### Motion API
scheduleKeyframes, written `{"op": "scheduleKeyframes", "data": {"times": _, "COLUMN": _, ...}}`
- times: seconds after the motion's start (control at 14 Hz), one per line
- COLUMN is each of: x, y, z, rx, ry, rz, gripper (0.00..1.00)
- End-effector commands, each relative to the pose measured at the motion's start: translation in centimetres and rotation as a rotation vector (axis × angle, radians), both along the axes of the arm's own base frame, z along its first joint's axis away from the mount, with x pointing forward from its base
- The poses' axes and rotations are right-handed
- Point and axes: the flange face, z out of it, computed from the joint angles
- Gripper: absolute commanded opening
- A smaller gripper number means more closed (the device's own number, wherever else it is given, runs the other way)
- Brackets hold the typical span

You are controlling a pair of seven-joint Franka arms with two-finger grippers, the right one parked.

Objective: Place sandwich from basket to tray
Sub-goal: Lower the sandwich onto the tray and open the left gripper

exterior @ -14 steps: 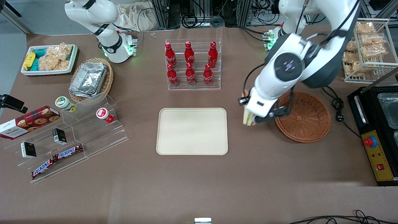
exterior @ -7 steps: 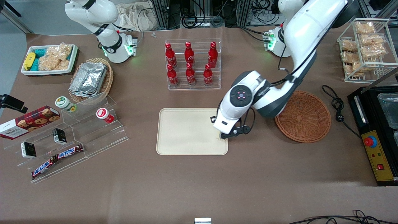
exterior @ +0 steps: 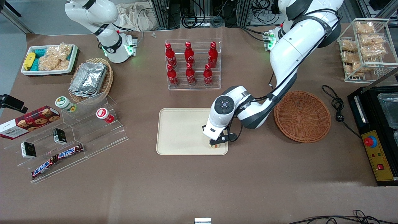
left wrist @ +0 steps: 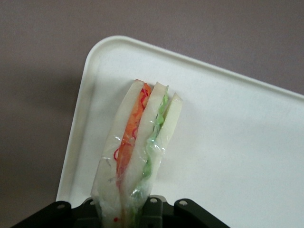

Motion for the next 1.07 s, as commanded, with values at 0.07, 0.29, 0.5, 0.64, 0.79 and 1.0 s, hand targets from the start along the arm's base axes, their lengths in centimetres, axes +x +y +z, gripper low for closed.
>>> {"op": "scheduleKeyframes", "data": {"times": 0.07, "x": 0.8, "y": -0.5, "z": 0.1, "rx": 0.018, "ry": -0.032, "rz": -0.003, "gripper": 1.00}}
{"op": "scheduleKeyframes", "data": {"times": 0.29, "x": 0.9, "y": -0.4, "z": 0.6, "rx": 0.023, "ry": -0.042, "rz": -0.005, "gripper": 1.00}}
{"op": "scheduleKeyframes", "data": {"times": 0.5, "x": 1.4, "y": -0.1, "z": 2.6, "rx": 0.023, "ry": -0.069, "rz": 0.003, "gripper": 1.00}}
{"op": "scheduleKeyframes", "data": {"times": 0.64, "x": 1.6, "y": 0.9, "z": 4.8, "rx": 0.064, "ry": -0.067, "rz": 0.011, "gripper": 1.00}}
{"op": "scheduleKeyframes", "data": {"times": 0.79, "x": 2.3, "y": 2.5, "z": 8.3, "rx": 0.102, "ry": -0.074, "rz": 0.040, "gripper": 1.00}}
{"op": "scheduleKeyframes", "data": {"times": 1.0, "x": 2.7, "y": 6.0, "z": 13.3, "rx": 0.138, "ry": -0.053, "rz": 0.085, "gripper": 1.00}}
